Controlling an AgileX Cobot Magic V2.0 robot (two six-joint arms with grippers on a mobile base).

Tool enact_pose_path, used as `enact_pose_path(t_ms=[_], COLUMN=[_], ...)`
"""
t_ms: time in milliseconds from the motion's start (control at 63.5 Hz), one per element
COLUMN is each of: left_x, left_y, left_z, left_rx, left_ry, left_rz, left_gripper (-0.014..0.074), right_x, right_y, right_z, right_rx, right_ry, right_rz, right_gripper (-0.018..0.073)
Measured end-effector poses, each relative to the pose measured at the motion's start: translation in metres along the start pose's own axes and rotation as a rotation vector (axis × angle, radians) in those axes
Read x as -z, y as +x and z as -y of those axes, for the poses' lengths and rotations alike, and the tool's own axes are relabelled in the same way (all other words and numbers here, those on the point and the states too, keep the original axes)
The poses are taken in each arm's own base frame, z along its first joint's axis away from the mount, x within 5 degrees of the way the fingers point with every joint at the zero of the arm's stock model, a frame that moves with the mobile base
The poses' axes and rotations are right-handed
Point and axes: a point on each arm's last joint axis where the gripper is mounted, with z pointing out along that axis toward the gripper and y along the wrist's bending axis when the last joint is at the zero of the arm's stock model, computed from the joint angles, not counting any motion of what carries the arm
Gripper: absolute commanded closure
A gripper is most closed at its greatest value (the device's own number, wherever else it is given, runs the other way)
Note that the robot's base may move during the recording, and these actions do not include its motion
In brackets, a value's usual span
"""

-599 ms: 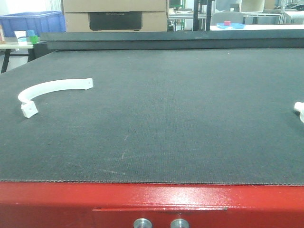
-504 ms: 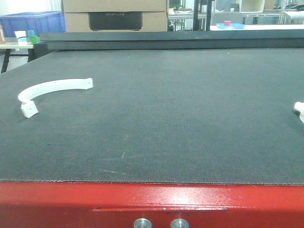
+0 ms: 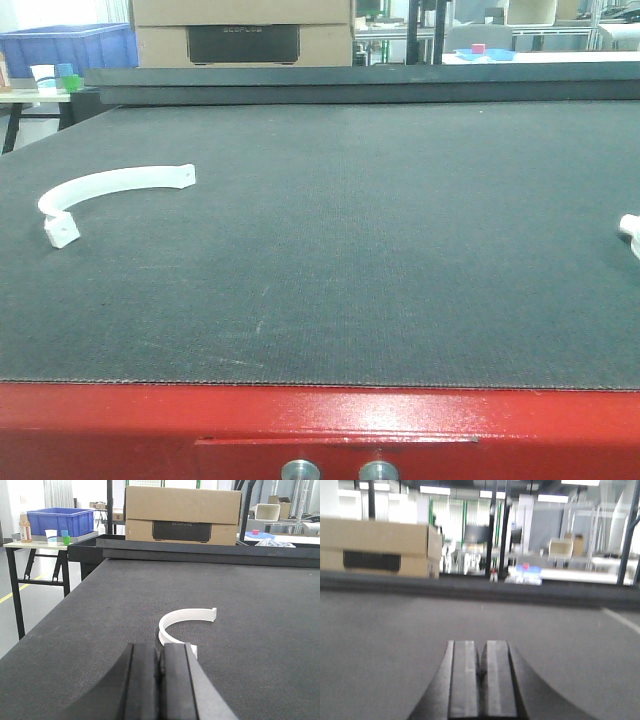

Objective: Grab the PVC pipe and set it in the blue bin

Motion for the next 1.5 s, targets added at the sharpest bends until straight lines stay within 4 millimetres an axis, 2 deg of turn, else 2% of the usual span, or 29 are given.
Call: enact_pose_path(t_ms=[110, 284, 678, 914, 1040, 1150, 1292, 1371, 1497], left_x=[0.000, 0.000, 0.000, 0.001, 0.002, 0.006, 0.018, 0.019, 0.008], left_y=[0.000, 0.000, -0.001, -0.013, -0.017, -0.037, -0.078, -0.094, -0.109], left_z=[0.000, 0.000, 0.000, -0.001, 0.000, 0.001, 0.001, 0.002, 0.001], left_rx=[0.000, 0.000, 0.000, 0.008, 0.026, 0.028, 0.007, -0.005, -0.043], left_ry=[0.000, 0.000, 0.000, -0.007, 0.000, 0.006, 0.008, 0.008, 0.001], left_rz=[0.000, 0.000, 0.008, 0.149, 0.080, 0.088, 0.174, 0.168, 0.058], left_gripper=[0.0707, 0.0707, 0.0707, 0.0707, 0.0707, 0.0707, 0.0707, 0.0707, 0.0707], right_x=[0.000, 0.000, 0.006, 0.011, 0.005, -0.002, -0.013, -0.022, -0.038], right_y=[-0.007, -0.010, -0.057, -0.081, -0.088, -0.096, -0.111, -0.119, -0.128], right_z=[0.001, 0.001, -0.002, -0.003, -0.005, -0.006, -0.008, -0.008, -0.010], right_rx=[-0.002, -0.022, -0.037, -0.043, -0.093, -0.106, -0.108, -0.110, -0.108], right_ry=[0.008, 0.005, -0.031, -0.046, -0.062, -0.075, -0.087, -0.091, -0.106], right_rz=[0.073, 0.054, -0.036, -0.058, -0.098, -0.167, -0.247, -0.283, -0.403], right_gripper=[0.0721, 0.0721, 0.0721, 0.0721, 0.0721, 0.0721, 0.0721, 0.0721, 0.0721])
